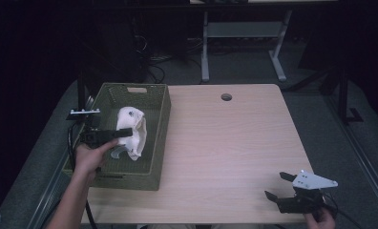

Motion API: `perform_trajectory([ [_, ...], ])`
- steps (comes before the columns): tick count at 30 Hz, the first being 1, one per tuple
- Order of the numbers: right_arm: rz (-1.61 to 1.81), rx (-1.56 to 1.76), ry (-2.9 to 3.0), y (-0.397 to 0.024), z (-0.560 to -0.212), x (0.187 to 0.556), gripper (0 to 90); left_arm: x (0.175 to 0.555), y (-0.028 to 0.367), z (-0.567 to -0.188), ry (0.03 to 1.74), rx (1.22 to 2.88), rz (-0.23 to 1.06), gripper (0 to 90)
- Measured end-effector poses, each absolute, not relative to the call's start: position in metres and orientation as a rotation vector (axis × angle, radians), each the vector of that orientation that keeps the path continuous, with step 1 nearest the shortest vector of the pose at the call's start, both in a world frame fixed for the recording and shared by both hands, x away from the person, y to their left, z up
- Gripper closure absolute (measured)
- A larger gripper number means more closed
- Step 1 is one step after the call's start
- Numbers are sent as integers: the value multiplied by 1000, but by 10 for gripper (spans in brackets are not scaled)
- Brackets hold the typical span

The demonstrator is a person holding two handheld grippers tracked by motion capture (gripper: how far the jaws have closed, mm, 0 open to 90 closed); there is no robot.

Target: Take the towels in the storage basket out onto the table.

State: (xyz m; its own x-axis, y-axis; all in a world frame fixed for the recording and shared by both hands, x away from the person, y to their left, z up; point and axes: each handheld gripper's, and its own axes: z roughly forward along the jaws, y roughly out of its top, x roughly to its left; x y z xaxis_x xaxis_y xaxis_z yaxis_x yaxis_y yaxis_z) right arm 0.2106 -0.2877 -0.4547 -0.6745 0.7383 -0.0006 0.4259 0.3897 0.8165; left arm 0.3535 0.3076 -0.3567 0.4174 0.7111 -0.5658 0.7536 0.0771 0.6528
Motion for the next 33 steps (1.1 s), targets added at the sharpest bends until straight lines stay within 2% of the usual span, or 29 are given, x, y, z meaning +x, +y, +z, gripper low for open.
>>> perform_trajectory([
  [19,1190,1007,2289,-288,-453,209,140,347,318,-347,1259,1466,-97,770],
  [33,1186,998,2294,-287,-452,208,140,345,316,-339,1223,1401,-114,770],
])
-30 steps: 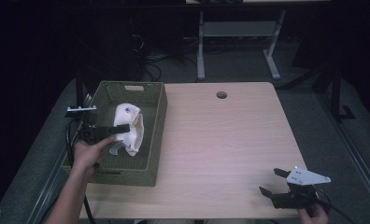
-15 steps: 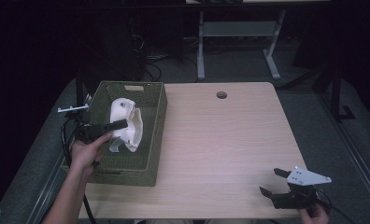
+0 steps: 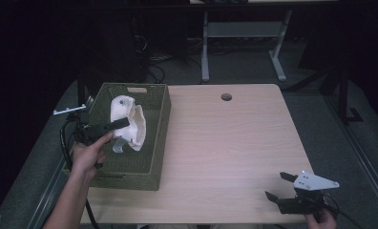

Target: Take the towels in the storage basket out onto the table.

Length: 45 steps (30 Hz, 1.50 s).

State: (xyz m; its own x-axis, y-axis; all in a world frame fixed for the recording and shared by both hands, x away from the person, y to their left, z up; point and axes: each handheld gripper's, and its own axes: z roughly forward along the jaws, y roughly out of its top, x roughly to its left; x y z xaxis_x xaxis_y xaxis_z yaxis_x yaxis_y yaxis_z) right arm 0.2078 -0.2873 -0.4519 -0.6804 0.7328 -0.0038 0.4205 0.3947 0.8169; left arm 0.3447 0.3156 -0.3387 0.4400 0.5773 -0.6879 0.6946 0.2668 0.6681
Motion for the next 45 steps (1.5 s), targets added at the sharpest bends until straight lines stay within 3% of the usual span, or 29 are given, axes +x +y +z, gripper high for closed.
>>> perform_trajectory([
  [24,1190,1004,2291,-289,-451,207,140,345,291,-318,1151,1392,-85,770],
  [45,1212,996,2273,-291,-450,206,140,355,226,-309,1067,1474,-137,771],
])
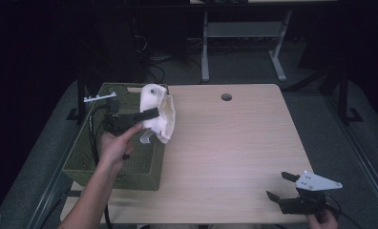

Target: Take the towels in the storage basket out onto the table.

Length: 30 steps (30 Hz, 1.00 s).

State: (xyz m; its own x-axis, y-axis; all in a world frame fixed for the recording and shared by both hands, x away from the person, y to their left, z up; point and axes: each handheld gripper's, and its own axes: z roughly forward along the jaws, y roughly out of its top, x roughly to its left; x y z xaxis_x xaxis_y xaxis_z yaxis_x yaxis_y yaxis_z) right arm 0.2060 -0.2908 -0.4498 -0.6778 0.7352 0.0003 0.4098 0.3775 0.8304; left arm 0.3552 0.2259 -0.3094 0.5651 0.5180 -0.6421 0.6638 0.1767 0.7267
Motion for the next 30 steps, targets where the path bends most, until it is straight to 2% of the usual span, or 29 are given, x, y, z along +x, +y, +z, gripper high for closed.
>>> perform_trajectory([
  [30,1222,1004,2262,-291,-450,207,140,370,145,-324,1000,1570,-206,771],
])
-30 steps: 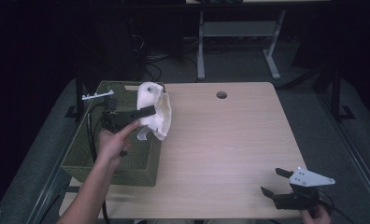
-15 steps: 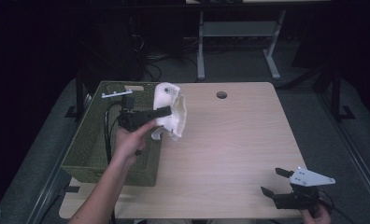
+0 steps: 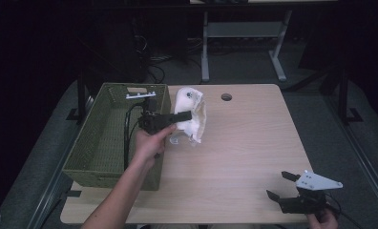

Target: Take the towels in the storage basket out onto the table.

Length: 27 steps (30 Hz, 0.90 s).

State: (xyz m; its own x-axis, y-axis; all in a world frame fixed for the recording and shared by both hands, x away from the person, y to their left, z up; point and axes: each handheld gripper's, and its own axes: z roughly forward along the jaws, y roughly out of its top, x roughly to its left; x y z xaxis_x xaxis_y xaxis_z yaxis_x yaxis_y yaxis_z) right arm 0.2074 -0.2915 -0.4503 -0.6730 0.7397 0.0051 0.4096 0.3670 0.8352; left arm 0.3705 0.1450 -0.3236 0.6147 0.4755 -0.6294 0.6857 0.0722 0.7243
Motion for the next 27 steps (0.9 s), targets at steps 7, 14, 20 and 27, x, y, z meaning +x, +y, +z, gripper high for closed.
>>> perform_trajectory([
  [7,1226,1004,2261,-290,-450,208,140,372,133,-328,989,1596,-211,771],
  [14,1224,1009,2257,-291,-450,209,140,375,115,-336,994,1619,-238,770],
  [20,1230,1003,2258,-291,-451,209,140,375,94,-339,964,1639,-255,770],
  [27,1222,1000,2256,-291,-451,210,140,376,77,-345,948,1656,-262,770],
])
